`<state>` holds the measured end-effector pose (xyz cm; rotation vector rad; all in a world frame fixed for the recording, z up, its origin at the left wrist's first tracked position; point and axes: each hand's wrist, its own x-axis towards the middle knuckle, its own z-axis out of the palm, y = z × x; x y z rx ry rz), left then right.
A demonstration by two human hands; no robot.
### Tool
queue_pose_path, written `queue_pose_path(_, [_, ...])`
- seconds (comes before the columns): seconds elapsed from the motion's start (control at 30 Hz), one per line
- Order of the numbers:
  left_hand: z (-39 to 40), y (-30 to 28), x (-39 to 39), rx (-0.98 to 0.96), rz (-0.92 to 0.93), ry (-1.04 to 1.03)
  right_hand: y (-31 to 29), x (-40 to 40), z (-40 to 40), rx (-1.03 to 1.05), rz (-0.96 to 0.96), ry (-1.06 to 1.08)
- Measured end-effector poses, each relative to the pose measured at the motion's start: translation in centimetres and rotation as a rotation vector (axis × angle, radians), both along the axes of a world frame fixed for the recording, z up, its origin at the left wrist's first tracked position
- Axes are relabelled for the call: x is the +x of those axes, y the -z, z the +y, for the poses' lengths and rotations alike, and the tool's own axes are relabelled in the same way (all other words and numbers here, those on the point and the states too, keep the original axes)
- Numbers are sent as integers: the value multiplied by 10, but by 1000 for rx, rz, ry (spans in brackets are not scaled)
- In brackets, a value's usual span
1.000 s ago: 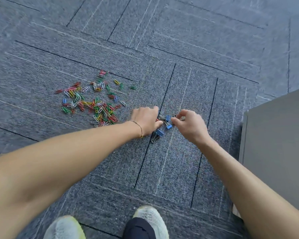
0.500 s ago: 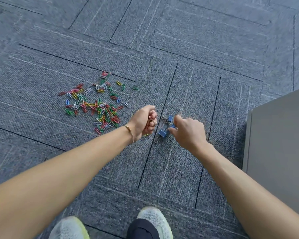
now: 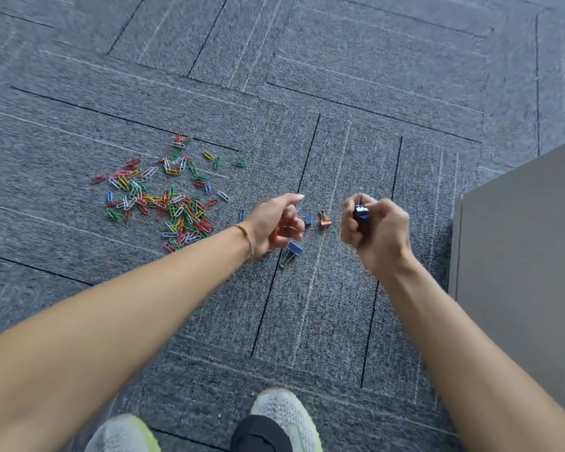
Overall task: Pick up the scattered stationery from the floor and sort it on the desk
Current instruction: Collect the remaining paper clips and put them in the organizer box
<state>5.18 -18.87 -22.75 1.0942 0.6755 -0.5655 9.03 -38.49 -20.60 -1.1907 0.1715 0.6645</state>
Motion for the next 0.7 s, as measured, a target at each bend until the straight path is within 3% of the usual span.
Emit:
queue_pose_path(0.07, [-5,3,6,169,-75,109,-1,3,-2,72,53,49])
queue_pose_path(0.13, [-11,7,12,550,-183,278,-1,7,-3,32,78,84])
queue_pose_path(0.23, [-17,9,15,1168,-313,515,2,9,-2,-196,26,39])
queue_pose_path(0.3, [-18,10,15,1362,-397,662,5,10,-1,-346,-39,9])
queue_pose_path(0.4, [-15,18,20,1451,-558,843,8,11,2,-499,-122,12])
queue_pose_path(0.53, [-10,28,25,1476,-686,853,20,15,5,-736,-223,-105])
queue_pose_path(0.63, [-8,26,25,1402,-657,698,31,19,9,-1052,-358,-258])
queue_pose_path(0.7, [-9,23,25,1225,-499,487,32,19,15,-1285,-472,-332])
